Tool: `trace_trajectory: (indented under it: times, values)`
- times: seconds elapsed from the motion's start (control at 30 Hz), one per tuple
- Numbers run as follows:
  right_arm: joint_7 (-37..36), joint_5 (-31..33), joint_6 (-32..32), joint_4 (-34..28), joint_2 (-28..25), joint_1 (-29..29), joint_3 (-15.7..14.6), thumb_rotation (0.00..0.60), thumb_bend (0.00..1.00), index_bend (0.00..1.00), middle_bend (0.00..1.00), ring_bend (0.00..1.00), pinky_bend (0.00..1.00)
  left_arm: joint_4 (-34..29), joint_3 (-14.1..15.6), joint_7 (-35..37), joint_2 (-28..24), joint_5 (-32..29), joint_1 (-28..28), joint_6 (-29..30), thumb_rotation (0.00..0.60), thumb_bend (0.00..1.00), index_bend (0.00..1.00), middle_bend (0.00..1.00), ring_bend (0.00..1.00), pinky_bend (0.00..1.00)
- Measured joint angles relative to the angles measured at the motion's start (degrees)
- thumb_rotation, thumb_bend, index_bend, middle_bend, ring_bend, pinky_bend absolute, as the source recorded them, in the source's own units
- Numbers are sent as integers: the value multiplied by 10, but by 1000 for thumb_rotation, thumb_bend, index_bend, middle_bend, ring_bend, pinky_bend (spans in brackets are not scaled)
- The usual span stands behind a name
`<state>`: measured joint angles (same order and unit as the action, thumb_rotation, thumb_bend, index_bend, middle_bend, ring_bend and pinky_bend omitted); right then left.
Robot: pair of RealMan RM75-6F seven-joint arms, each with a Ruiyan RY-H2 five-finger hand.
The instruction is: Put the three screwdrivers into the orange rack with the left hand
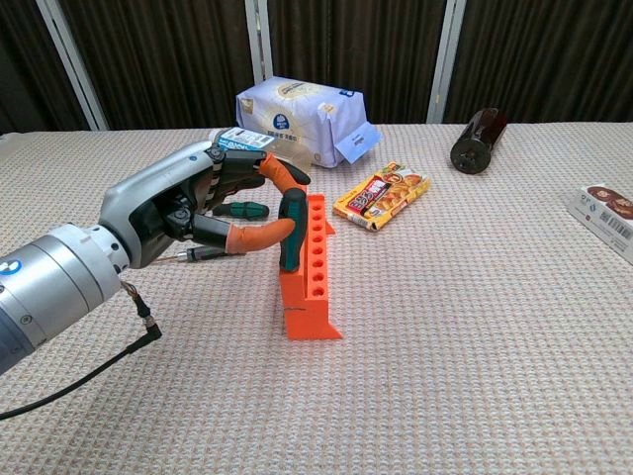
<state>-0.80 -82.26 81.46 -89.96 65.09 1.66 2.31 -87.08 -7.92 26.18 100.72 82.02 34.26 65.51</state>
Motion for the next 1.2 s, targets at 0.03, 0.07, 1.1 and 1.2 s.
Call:
trace_trajectory:
  times: [0.03,0.07,1.1,1.2]
  values:
    - [0,0,0,0,0,0,0,600,0,20,0,0,20,0,1,-1,0,1,0,1,600,463,681,207,56,0]
    - [-1,0,-1,0,0,0,0,600,0,20,0,0,21,1,1,-3,0,1,-1,1,600,463,670,205,54,0]
    - [-5,5,-6,6,3,2,1,600,0,20,0,0,22,4,5,-24,-4,28,-10,25,592,461,410,140,0,0]
    - [-5,5,-7,6,3,2,1,600,0,20,0,0,22,5,9,-24,-2,27,-10,21,591,461,411,140,0,0]
